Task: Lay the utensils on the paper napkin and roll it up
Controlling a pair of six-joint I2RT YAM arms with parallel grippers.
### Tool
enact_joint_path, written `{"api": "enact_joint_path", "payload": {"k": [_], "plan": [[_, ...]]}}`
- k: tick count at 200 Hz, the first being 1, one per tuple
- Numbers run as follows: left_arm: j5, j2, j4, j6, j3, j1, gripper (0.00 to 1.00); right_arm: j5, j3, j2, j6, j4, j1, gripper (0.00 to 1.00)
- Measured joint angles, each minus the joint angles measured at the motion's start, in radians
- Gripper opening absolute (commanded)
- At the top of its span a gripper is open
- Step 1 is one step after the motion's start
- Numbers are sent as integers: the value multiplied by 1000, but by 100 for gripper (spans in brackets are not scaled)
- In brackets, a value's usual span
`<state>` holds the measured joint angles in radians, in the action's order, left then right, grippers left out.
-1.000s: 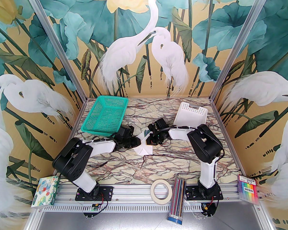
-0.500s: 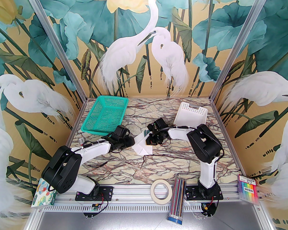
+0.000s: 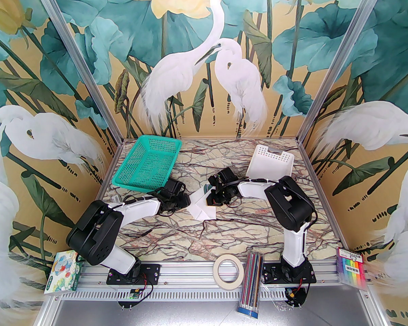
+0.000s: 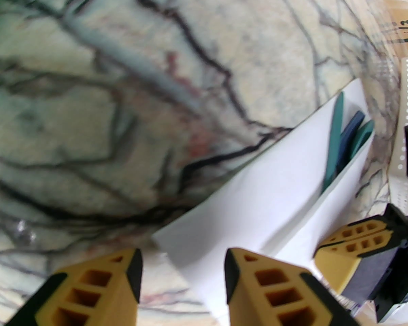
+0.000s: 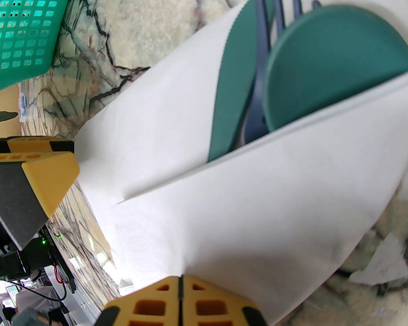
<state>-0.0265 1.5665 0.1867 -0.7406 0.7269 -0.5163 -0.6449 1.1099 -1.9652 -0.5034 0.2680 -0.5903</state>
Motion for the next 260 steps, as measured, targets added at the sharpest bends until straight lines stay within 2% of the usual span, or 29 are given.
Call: {"api": "enact_joint_path", "payload": {"k": [54, 74, 130, 214, 260], "plan": [[-39, 11, -27, -1, 0, 13, 43, 2, 0, 0, 0, 0, -2, 9], [-90, 15, -80, -5, -5, 11, 42, 2, 0, 0, 0, 0, -2, 9], [-163, -14, -151, -35, -26, 10, 43, 2, 0, 0, 0, -1, -2, 9], [-169, -19, -211, -113, -101, 10, 43, 2, 0, 0, 0, -1, -2, 9], [-190, -29, -311, -185, -158, 10, 42, 2, 0, 0, 0, -1, -2, 9]]}}
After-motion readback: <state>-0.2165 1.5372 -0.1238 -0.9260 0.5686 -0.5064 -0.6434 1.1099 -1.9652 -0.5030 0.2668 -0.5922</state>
